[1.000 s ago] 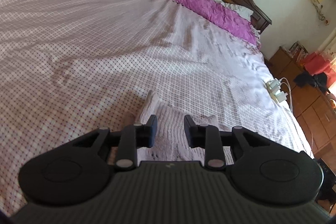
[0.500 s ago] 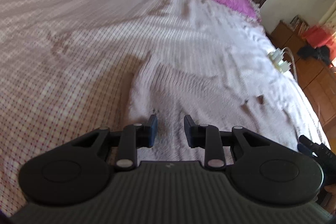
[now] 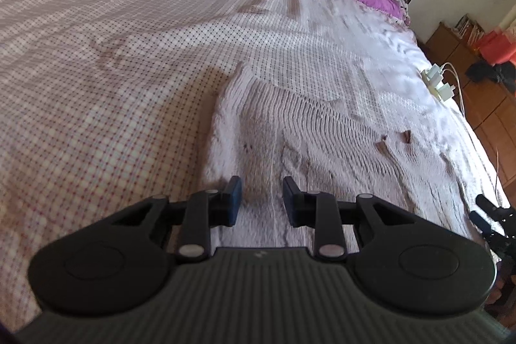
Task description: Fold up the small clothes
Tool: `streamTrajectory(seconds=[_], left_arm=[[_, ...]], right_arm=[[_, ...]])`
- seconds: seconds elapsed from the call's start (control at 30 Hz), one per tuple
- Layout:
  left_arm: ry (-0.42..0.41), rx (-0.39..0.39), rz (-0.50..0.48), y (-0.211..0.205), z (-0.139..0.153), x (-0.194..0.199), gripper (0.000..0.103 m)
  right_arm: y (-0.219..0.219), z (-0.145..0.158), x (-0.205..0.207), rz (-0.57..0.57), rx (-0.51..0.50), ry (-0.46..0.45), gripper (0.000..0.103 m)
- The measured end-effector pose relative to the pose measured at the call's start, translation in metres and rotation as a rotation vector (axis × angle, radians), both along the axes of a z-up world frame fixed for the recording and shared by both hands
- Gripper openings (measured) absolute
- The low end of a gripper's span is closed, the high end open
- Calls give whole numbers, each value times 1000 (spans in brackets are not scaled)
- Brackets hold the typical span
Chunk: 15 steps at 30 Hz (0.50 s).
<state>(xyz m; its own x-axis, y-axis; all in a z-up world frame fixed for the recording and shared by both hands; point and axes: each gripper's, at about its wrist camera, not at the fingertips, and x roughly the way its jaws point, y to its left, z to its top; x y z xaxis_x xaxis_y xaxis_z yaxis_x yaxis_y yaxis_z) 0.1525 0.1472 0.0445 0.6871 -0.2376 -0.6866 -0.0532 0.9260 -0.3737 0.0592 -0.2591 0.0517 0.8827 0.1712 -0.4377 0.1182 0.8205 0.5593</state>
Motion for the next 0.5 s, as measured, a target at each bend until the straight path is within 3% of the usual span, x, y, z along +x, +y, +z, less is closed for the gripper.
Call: streamTrajectory(seconds=[0.5], left_arm=[[11, 50, 25, 0, 14, -40, 30]], right_arm=[[-50, -14, -51, -110, 68, 43, 68]])
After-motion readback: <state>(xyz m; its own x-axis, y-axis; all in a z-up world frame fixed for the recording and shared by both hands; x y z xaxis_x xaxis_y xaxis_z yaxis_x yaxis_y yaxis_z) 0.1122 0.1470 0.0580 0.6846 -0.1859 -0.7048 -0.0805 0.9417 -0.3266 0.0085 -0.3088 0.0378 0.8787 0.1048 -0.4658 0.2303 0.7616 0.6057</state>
